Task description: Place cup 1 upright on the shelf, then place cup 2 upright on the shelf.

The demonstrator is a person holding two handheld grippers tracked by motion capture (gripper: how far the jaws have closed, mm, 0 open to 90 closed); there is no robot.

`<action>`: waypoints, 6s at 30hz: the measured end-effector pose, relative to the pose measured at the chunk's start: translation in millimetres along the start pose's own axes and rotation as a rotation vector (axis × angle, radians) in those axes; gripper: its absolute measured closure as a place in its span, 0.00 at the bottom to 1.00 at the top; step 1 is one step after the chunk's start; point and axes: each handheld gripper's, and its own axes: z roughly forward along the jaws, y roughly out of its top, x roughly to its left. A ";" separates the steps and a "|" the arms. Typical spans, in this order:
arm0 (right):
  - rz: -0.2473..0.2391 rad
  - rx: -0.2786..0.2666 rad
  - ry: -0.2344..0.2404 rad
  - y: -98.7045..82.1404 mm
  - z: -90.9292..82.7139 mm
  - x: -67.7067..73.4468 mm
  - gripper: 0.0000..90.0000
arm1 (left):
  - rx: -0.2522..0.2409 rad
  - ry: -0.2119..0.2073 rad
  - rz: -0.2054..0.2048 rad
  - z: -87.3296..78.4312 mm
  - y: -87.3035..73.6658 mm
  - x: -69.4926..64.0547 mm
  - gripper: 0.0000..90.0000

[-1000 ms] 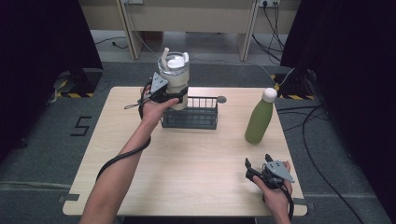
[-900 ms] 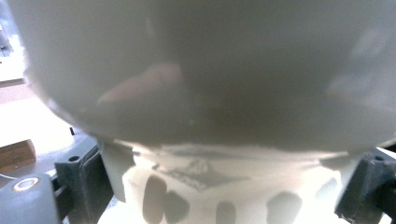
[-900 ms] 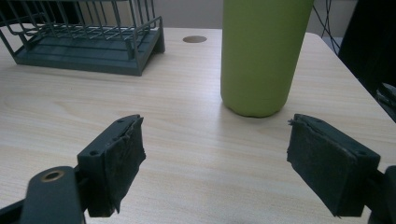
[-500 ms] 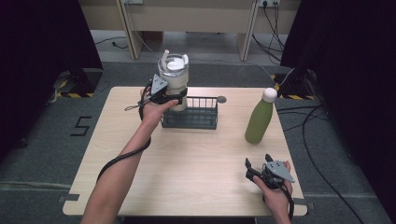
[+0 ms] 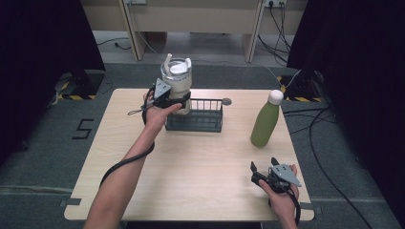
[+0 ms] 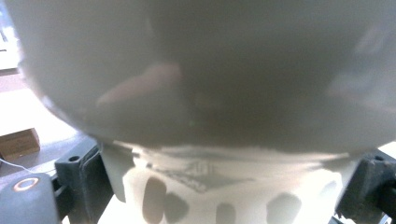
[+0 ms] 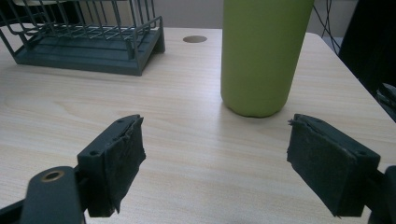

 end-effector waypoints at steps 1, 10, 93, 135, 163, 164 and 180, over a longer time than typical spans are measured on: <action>0.000 0.000 0.000 0.0 0.0 0.0 0.21 | 0.003 0.000 -0.001 0.2 -0.8 0.0 0.11; -0.002 0.001 0.002 0.0 0.1 0.2 0.21 | 0.014 0.008 -0.005 1.7 -6.4 0.9 0.11; -0.006 0.013 0.018 0.6 1.7 1.6 0.21 | 0.025 0.008 0.000 2.0 -30.6 -2.2 0.05; -0.004 0.009 -0.007 1.3 3.1 -0.7 0.20 | 0.058 -0.017 0.039 -57.0 -41.5 5.5 0.02; 0.008 -0.027 -0.048 10.8 -2.4 -12.7 0.20 | 0.036 -0.018 0.019 -107.6 -61.6 3.5 0.02; 0.003 -0.031 -0.052 12.2 -2.8 -13.7 0.19 | 0.033 -0.019 0.019 -108.9 -61.4 2.6 0.02; 0.011 -0.092 -0.083 49.1 8.1 -21.7 0.15 | 0.010 -0.002 0.031 -148.9 -67.8 -4.1 0.02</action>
